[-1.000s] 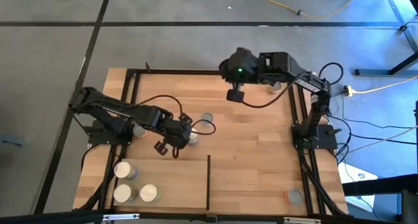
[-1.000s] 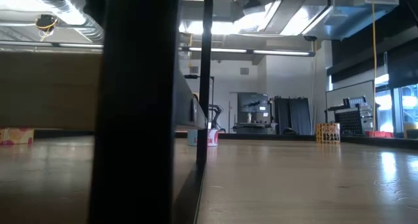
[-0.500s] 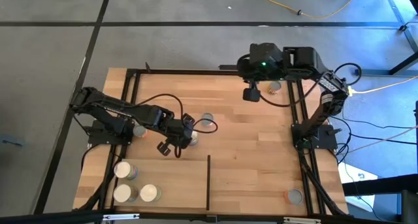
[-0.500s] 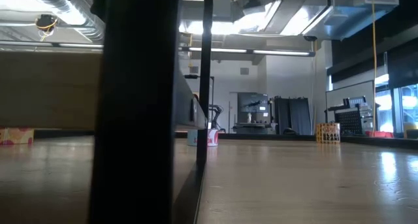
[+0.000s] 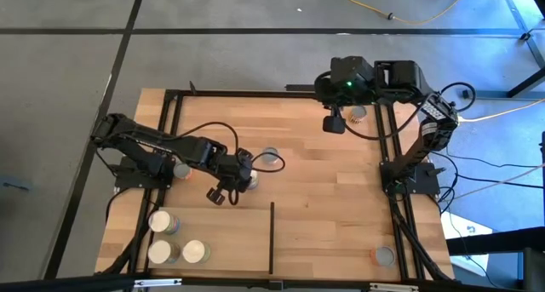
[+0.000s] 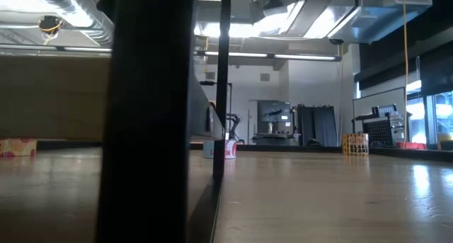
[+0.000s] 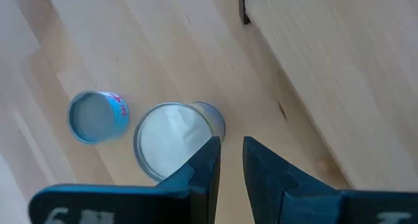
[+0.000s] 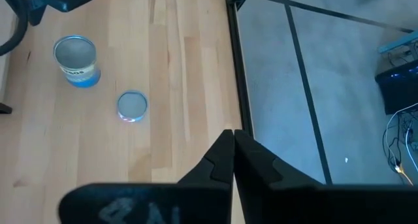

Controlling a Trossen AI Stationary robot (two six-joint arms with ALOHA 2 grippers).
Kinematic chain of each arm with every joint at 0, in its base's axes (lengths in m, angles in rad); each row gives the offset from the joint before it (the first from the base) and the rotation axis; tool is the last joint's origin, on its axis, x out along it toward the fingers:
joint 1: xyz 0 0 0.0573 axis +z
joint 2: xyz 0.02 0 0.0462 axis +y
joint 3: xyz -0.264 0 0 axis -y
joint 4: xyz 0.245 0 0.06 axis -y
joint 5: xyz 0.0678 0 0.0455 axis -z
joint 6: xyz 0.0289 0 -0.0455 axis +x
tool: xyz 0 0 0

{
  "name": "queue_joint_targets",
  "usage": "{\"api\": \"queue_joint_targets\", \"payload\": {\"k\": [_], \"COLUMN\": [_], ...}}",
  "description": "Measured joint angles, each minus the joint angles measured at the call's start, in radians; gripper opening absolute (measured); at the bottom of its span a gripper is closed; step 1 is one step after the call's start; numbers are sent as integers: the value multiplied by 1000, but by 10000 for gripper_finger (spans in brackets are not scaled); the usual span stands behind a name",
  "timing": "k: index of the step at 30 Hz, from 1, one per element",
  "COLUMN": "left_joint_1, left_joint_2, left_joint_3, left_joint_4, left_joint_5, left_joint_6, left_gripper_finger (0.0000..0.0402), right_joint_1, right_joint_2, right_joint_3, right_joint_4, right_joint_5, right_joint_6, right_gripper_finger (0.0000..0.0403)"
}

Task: Pick and place cans onto a shelf
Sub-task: Put the canned peas on the shelf

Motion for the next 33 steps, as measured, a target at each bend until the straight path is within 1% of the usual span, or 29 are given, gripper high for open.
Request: {"api": "queue_joint_targets", "payload": {"k": [6,13,16,19,24,33], "left_joint_1": [0,7,12,16,15,15], "left_joint_2": [36,102,111,124,146,162], "left_joint_3": [2,0,0,1,1,0], "left_joint_4": [18,37,42,65,58,47], "left_joint_5": [-1,-2,-11,-13,-11,-39], "left_joint_6": [-2,-4,-7,-43,-108,-128], "left_gripper_finger": [58,58,58,58,58,58], "right_joint_1": [0,0,0,0,0,0], "right_joint_2": [0,0,0,0,1,1], "right_joint_3": [0,0,0,0,0,0], "right_joint_4": [0,-1,-1,-1,-1,-2], "right_joint_5": [0,0,-1,-1,0,-1], "right_joint_6": [0,3,3,3,3,1], "right_gripper_finger": [8,16,16,17,17,17]}}
